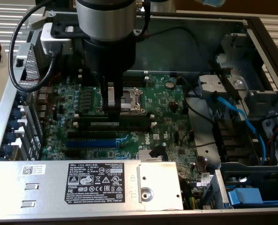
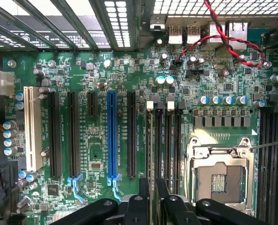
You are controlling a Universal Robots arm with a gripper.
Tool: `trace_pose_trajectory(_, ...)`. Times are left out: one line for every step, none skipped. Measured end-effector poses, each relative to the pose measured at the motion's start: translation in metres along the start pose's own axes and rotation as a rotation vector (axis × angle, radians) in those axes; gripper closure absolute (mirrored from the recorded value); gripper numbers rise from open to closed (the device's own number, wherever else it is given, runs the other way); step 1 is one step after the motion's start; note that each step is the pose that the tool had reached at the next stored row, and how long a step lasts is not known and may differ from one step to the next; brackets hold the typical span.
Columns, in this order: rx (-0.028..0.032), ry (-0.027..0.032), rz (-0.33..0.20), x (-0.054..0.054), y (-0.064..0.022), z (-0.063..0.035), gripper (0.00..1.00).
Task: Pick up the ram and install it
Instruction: 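Insert the ram into the slot, then press down the ram until it locks into place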
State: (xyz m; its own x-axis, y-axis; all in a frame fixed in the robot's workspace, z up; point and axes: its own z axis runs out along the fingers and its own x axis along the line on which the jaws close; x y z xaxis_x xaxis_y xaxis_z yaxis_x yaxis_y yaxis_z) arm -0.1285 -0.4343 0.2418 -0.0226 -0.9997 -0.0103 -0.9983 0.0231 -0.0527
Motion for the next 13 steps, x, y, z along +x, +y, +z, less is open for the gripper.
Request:
trace_pose_trajectory(0.0000,-0.0001,0.000,0.0000,0.0000,-0.0006,0.80)
trace_pose_trajectory(0.0001,-0.0002,0.000,0.0000,0.0000,-0.0005,0.80)
trace_pose_trajectory(0.0001,-0.0002,0.000,0.0000,0.0000,-0.0005,0.80)
trace_pose_trajectory(0.0001,-0.0002,0.000,0.0000,0.0000,-0.0006,0.80)
trace_pose_trajectory(0.0000,-0.0001,0.000,0.0000,0.0000,-0.0006,0.80)
trace_pose_trajectory(0.0000,-0.0001,0.000,0.0000,0.0000,-0.0006,0.80)
trace_pose_trajectory(0.0000,-0.0001,0.000,0.0000,0.0000,-0.0006,0.80)
trace_pose_trajectory(0.0000,-0.0001,0.000,0.0000,0.0000,-0.0006,0.80)
trace_pose_trajectory(0.0000,-0.0001,0.000,0.0000,0.0000,-0.0006,0.80)
trace_pose_trajectory(0.0001,-0.0001,0.000,0.0000,0.0000,-0.0006,0.80)
trace_pose_trajectory(0.0000,-0.0001,0.000,0.0000,0.0000,-0.0006,0.80)
trace_pose_trajectory(0.0000,-0.0001,0.000,0.0000,0.0000,-0.0006,0.80)
trace_pose_trajectory(0.0000,-0.0001,0.000,0.0000,0.0000,-0.0006,0.80)
